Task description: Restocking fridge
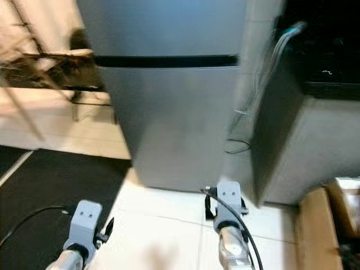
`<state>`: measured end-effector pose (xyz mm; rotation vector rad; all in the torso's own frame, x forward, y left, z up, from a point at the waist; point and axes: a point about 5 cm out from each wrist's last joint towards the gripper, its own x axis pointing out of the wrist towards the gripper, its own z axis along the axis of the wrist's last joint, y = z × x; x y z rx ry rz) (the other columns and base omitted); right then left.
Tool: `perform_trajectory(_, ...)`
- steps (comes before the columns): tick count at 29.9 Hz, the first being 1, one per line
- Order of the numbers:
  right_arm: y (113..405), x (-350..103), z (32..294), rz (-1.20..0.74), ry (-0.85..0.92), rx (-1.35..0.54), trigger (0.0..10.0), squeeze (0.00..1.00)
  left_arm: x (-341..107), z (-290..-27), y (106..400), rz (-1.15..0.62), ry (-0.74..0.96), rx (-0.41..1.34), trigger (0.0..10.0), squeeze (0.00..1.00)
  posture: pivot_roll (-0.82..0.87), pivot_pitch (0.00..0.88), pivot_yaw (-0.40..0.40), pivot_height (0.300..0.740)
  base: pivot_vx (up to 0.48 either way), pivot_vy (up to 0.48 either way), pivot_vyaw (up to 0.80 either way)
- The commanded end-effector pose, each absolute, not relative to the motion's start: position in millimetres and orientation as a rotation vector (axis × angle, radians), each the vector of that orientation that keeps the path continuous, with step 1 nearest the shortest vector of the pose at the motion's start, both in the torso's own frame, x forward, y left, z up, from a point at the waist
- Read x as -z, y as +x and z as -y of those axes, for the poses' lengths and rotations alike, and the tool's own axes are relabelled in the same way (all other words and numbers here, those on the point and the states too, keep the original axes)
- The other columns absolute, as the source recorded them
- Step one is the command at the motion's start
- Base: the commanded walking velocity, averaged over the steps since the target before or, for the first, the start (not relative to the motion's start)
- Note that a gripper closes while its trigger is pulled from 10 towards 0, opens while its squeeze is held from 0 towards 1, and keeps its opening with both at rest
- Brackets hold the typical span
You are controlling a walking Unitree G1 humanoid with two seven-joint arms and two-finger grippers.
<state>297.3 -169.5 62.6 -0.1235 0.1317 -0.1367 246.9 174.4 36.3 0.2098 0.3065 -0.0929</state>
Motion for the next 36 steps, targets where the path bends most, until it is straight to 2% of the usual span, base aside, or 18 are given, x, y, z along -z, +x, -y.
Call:
perform_trajectory(1, 293.8, -56.8, 166.7, -0.152, -0.122, 0.131, 10.0, 0.0, -29.0, -180.0, 241.6, -0.343, 0.215, 0.074, 10.0, 0.0, -0.06, 0.142, 0.053, 0.71, 0.0, 0.0, 0.8)
perform_trajectory(26, 293.9, -56.6, 166.2, -0.152, -0.119, 0.126, 10.0, 0.0, -26.9, -179.0, 240.8, -0.352, 0.208, 0.062, 10.0, 0.0, -0.06, 0.149, 0.049, 0.71, 0.0, 0.0, 0.8)
perform_trajectory(33, 295.2, -57.4, 164.8, -0.148, -0.11, 0.117, 10.0, 0.0, -23.3, -180.0, 242.4, -0.368, 0.186, 0.009, 10.0, 0.0, -0.06, 0.148, 0.045, 0.71, 0.0, 0.0, 0.8)
perform_trajectory(36, 296.1, -58.1, 160.9, -0.144, -0.095, 0.092, 10.0, 0.0, -22.7, -180.6, 244.9, -0.367, 0.186, -0.021, 10.0, 0.0, -0.06, 0.147, 0.045, 0.71, 0.097, 0.0, 0.0)
